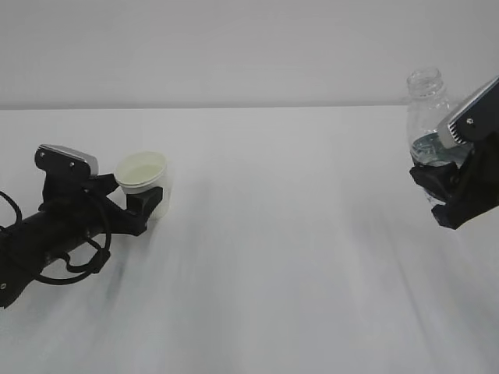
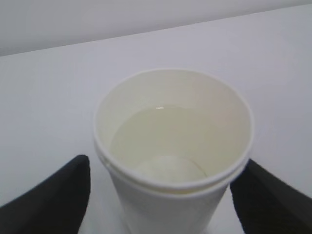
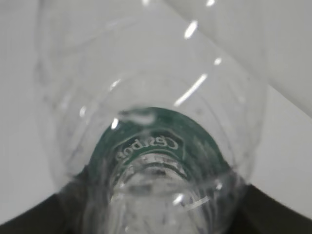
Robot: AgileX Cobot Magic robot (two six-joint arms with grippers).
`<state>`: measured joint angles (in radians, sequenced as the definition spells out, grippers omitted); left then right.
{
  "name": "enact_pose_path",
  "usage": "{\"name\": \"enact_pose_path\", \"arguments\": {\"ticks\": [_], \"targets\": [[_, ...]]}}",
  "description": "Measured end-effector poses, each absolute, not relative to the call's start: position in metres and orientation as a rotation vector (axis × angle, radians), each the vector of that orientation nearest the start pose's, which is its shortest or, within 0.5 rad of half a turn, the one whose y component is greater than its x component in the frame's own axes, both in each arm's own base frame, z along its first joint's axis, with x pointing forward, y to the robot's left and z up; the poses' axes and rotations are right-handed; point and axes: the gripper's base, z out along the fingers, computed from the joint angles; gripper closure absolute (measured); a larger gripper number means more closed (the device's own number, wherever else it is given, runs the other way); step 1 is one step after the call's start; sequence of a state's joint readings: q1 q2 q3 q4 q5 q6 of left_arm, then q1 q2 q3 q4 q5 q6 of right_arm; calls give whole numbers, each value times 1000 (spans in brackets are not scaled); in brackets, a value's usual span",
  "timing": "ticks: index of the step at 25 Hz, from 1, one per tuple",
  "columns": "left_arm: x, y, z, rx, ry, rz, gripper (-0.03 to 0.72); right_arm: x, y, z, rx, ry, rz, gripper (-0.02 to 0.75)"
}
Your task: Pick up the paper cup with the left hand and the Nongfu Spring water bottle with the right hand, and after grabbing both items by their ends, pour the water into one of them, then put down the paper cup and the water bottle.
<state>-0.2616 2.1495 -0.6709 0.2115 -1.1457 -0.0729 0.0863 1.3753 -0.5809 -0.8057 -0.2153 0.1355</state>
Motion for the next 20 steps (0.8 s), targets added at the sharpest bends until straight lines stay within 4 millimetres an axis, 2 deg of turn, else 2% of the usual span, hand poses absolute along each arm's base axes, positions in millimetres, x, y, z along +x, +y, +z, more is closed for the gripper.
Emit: {"name": "enact_pose_path", "arguments": {"ticks": [4,11,20], "targets": [[324,-105,73,386,1793,-348,1,263,36,215,-823,1937,-155,328],[324,-105,74,387,1790,-349,-1,263,37,216,-821,1931,-153,328],[305,-100,95,390,1771,-350,-2,263,37,216,-822,1930,-154,328]]}}
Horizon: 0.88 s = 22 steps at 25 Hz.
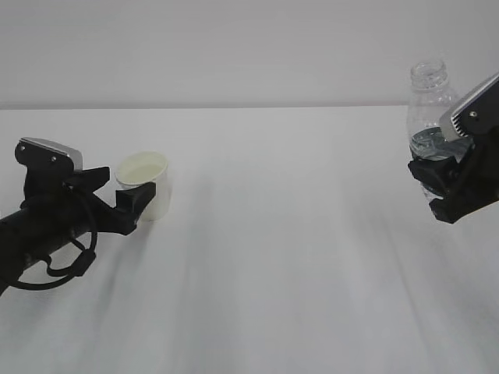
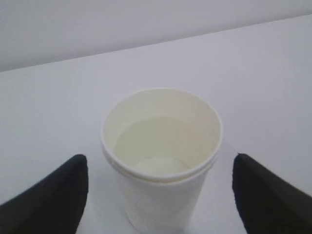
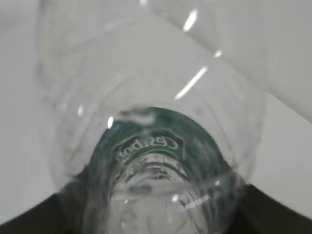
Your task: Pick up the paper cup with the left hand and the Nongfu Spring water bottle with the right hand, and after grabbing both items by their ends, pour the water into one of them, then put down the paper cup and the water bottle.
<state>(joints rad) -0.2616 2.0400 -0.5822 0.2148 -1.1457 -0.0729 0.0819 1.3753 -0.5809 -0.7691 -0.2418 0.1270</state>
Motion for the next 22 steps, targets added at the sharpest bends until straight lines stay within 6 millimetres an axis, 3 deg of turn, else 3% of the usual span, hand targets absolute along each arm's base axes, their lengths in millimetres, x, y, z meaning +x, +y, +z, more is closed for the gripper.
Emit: {"name": "enact_pose_path", "arguments": {"ticks": [11,22], "targets": [[272,-93,92,378,1858,-386,1,264,38,218,-796,1915,-132,328],[260,-94,144,393,1693,-438,19,277,39,211,-660,1875,-79,328]]}}
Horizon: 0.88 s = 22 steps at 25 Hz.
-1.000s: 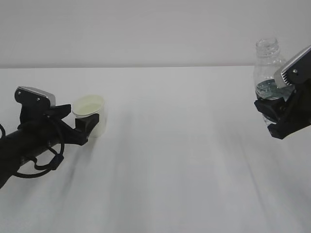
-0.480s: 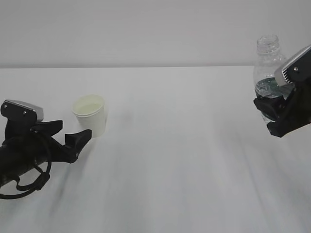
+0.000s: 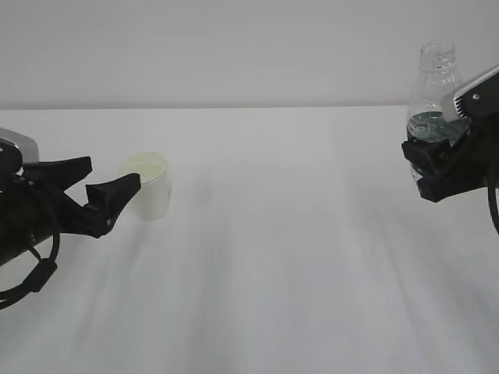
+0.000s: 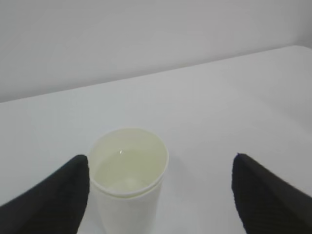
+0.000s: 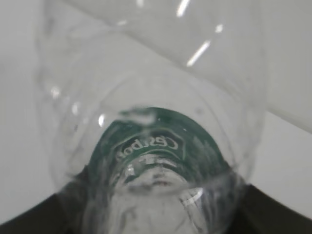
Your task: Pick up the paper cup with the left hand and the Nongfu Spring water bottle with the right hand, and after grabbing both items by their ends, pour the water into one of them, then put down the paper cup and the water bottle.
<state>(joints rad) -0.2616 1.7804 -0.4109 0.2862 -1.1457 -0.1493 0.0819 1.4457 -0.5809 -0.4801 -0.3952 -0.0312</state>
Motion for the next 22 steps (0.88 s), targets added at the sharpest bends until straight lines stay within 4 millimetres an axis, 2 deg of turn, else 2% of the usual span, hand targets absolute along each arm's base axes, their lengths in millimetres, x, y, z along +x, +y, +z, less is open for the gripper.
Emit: {"name": "enact_pose_path", "arguments": {"ticks": [4,11,22], "targets": [[259,-95,152,401,1664,-450,31,286,39,203,-557,1856,-40,328],[258,-96,152,423,1659,-463,58,299,38,184,-408,1808,15,328],[256,-99,152,456,1657,-477,85,312,37,144,-312,1768,55,328]]}}
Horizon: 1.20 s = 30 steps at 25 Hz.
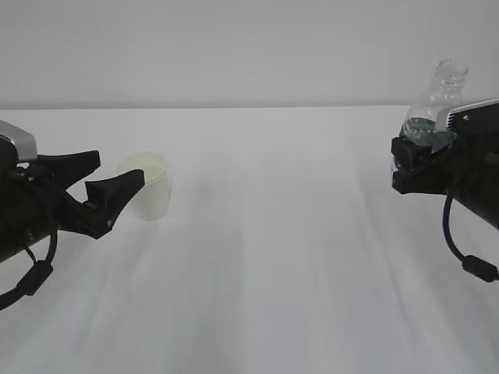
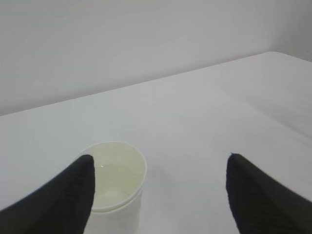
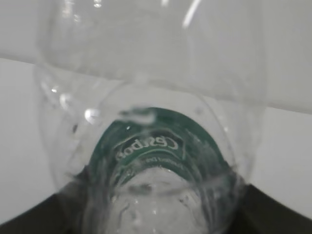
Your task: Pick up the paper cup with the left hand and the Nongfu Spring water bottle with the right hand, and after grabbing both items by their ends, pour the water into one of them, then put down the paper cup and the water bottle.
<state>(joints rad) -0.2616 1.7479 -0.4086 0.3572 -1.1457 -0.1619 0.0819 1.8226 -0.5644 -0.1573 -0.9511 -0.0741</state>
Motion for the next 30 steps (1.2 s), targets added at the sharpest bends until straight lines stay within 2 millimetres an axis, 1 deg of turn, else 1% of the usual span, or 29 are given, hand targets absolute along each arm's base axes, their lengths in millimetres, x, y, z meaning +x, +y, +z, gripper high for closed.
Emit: {"name": "enact_pose_path", "arguments": {"ticks": [7,11,21,24,30], "targets": [[256,-99,152,459,1655,-479,94,315,38,118,-295,1767,81,328],[256,-99,152,459,1655,-479,95,315,37,109,-267,1769,88,328],[255,-99,151,460,1658,-479,97,313,35,77,-243,1866,87,328],[255,-99,151,460,1658,-479,97,312,35,72,-243,1880,88,328],[255,-99,151,462,1657,-480,97,317,36,72,-241,1872,89,328]]}}
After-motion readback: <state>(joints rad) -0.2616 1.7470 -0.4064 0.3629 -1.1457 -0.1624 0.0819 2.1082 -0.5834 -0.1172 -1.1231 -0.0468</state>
